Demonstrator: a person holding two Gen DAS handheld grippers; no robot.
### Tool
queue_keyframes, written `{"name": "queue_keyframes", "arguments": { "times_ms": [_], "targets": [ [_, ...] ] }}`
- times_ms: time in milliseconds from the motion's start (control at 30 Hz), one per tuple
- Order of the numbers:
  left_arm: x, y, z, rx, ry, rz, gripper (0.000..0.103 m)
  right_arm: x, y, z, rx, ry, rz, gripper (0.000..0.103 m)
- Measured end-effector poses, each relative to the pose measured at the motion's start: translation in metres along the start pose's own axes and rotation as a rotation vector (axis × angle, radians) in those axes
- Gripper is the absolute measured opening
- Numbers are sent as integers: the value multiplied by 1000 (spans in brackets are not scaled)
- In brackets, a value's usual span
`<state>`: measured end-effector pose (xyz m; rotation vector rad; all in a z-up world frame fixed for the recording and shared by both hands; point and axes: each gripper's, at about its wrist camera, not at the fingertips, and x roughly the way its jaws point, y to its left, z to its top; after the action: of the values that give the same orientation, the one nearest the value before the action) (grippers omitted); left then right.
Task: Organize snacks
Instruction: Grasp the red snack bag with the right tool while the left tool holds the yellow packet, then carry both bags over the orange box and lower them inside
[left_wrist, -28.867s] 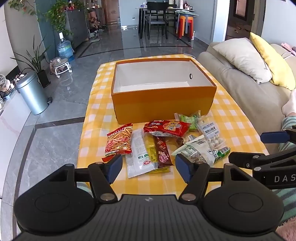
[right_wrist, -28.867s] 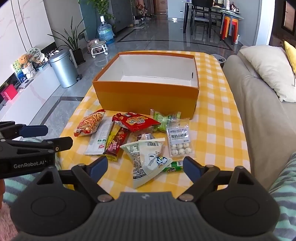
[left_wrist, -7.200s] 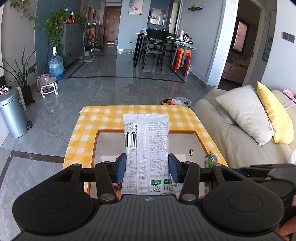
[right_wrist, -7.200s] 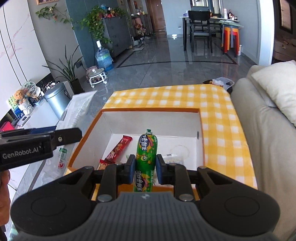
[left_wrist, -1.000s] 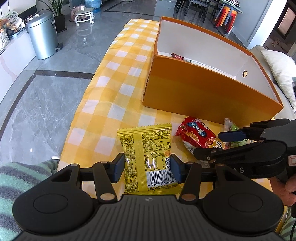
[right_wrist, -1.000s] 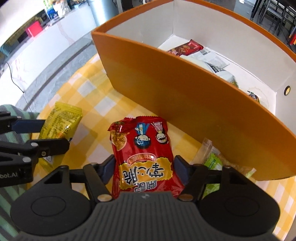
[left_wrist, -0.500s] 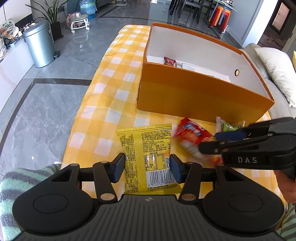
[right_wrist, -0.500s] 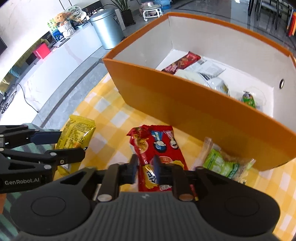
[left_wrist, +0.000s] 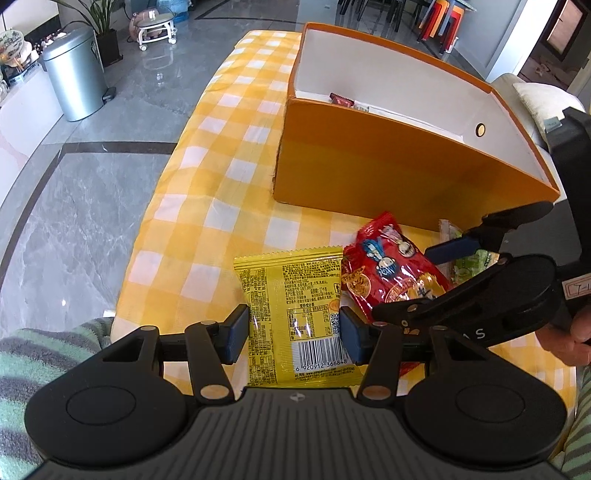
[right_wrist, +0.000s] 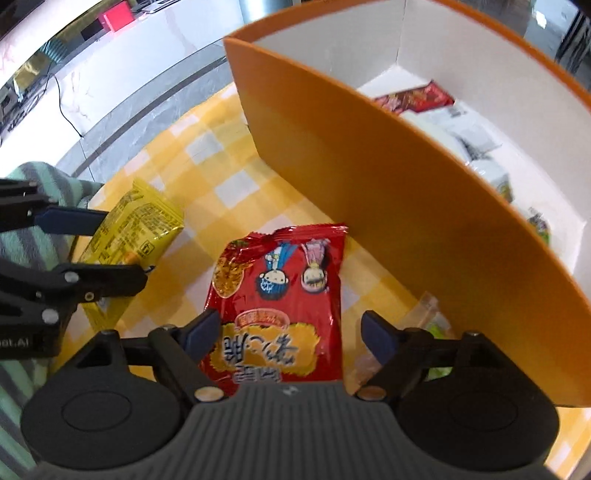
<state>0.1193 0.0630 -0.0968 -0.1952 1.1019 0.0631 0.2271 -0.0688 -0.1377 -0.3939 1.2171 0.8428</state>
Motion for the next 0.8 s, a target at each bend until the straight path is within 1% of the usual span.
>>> {"name": "queue_keyframes", "arguments": {
  "times_ms": [67, 233, 300, 367, 433, 467, 533, 600, 700, 800],
  "targets": [
    [2, 2, 0, -5, 3, 0, 59, 3, 2, 0, 17, 12, 6, 81],
    [5, 9, 3, -30, 6, 11, 59, 3, 15, -1, 27, 8, -25, 82],
    [5, 12, 4, -40, 4, 15, 59, 7, 18, -2, 50, 10, -46, 89],
    [3, 14, 5, -44, 0, 22, 59, 10, 20, -4, 65, 10, -42, 89],
    [2, 15, 5, -49, -3, 23, 59, 13, 24, -7, 64, 8, -56, 86],
    [1, 15, 5, -50, -5, 23, 59, 16, 27, -8, 50, 9, -79, 82],
    [-1, 15, 5, -49, -8, 24, 59, 17, 32, -10, 24, 2, -114, 76],
    [-2, 15, 4, -47, -10, 23, 59, 14, 35, -11, 17, -13, -124, 70],
    [-6, 13, 3, -44, -17, 24, 59, 8, 35, -13, 39, -28, -126, 68],
    [-11, 12, 3, -39, -30, 23, 59, -1, 37, -16, 53, -53, -128, 67]
  ]
}}
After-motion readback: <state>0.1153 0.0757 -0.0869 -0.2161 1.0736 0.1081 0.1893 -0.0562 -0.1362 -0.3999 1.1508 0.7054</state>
